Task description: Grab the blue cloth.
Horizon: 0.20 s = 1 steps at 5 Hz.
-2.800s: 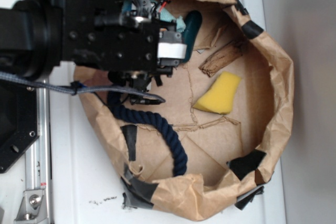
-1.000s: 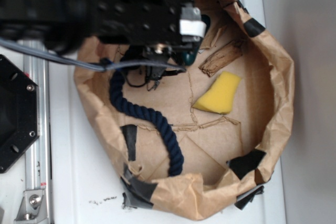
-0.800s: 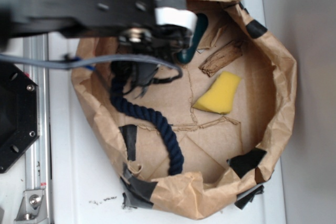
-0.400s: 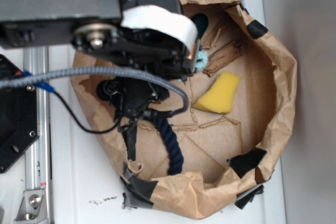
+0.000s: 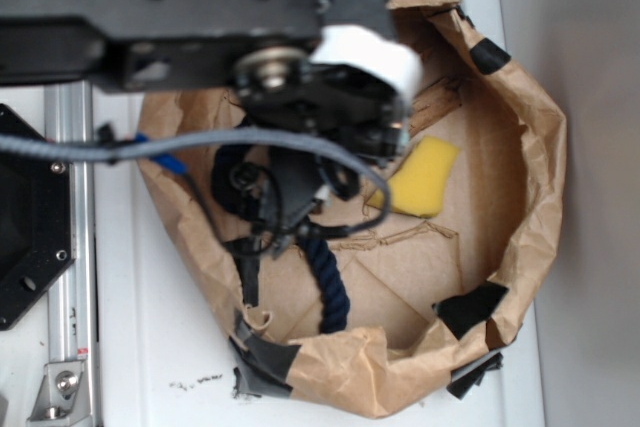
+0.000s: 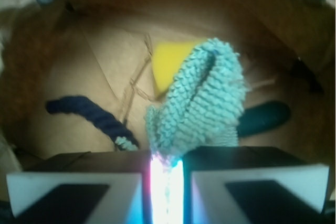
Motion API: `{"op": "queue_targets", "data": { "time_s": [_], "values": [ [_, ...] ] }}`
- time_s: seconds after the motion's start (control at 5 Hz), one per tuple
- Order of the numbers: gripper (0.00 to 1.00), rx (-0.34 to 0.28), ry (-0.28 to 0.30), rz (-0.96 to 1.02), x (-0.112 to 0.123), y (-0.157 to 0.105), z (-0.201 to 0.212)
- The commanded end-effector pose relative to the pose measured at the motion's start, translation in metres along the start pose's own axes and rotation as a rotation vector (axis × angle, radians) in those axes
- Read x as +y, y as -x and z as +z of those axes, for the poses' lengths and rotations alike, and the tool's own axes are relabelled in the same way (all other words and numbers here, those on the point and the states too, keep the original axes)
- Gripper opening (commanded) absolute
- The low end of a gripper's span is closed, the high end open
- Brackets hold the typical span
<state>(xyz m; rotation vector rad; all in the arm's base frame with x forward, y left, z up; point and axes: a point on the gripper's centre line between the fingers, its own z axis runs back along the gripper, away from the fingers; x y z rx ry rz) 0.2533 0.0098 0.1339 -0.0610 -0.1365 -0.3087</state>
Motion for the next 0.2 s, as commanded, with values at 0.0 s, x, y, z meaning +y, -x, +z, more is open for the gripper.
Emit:
{"op": "queue_targets", "data": {
  "time_s": [0.0],
  "values": [
    [0.0,0.021,0.006,0.099,-0.013,-0.0214,0.0267]
  ]
}}
